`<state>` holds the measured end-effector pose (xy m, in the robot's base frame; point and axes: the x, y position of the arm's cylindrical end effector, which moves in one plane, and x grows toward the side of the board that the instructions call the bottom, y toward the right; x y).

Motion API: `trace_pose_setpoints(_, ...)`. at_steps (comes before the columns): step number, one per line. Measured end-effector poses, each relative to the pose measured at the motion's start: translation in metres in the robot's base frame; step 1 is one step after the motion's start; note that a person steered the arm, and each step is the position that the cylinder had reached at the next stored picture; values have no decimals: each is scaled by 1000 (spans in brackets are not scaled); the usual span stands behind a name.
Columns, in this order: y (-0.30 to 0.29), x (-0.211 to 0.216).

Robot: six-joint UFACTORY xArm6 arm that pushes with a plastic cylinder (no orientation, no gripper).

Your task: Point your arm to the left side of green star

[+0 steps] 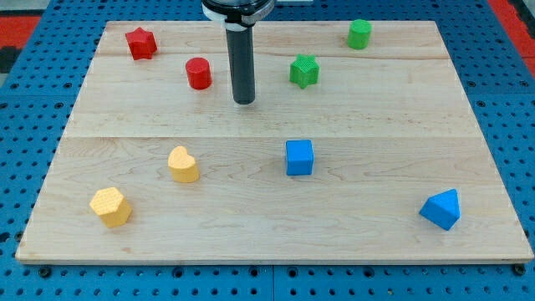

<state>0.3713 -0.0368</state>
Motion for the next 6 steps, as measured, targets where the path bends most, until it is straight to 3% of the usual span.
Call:
trace_pose_setpoints(1,-1,0)
trace_pose_setpoints(3,53,-42)
trace_pose_setpoints(6,42,-64)
